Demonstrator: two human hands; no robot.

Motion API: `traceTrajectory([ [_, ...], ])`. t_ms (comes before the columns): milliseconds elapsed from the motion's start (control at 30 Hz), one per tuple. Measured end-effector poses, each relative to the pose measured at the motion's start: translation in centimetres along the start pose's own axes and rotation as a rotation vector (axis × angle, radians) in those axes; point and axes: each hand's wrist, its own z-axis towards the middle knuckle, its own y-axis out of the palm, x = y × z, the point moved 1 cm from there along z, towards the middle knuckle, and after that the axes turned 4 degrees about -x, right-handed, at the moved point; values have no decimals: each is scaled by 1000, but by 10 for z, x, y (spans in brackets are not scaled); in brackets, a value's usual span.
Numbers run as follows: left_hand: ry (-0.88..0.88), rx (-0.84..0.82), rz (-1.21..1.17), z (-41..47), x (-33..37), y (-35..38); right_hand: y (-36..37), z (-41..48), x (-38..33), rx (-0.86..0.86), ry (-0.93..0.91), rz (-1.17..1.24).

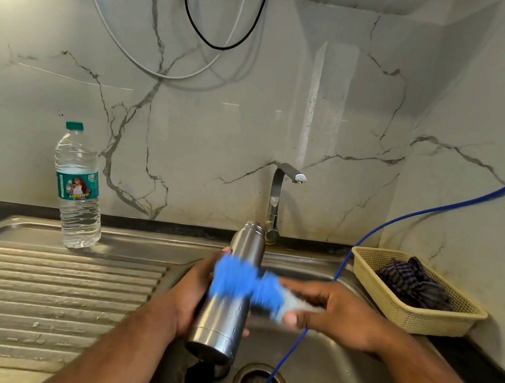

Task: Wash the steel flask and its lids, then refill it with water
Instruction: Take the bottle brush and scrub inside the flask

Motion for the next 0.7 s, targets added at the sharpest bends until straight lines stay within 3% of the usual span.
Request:
traceTrajectory([
  [67, -34, -21, 1, -1, 0, 1, -4, 3, 6, 243, 37, -54],
  [100, -39, -35, 13, -1, 0, 2, -5, 3, 6, 228, 30, -55],
  [200, 26, -4, 67, 3, -2, -1, 0, -3, -1, -183, 25, -43],
  [267, 61, 11, 92, 6, -2, -3, 0, -3, 0, -272, 3, -70],
  [433, -22, -98, 132, 6, -4, 2, -11, 6, 15, 365, 28, -67],
  [500, -16, -126, 140, 9, -6, 0, -10, 5, 16, 315, -5, -77],
  [600, 23, -117, 178, 12, -7, -3, -6, 2, 9, 12, -5, -138],
  [633, 29, -108, 190, 11, -6, -4, -7, 2, 10, 21, -32, -146],
  [700, 12, -137, 192, 11, -7, -2, -11, 6, 13, 291, -38, -130],
])
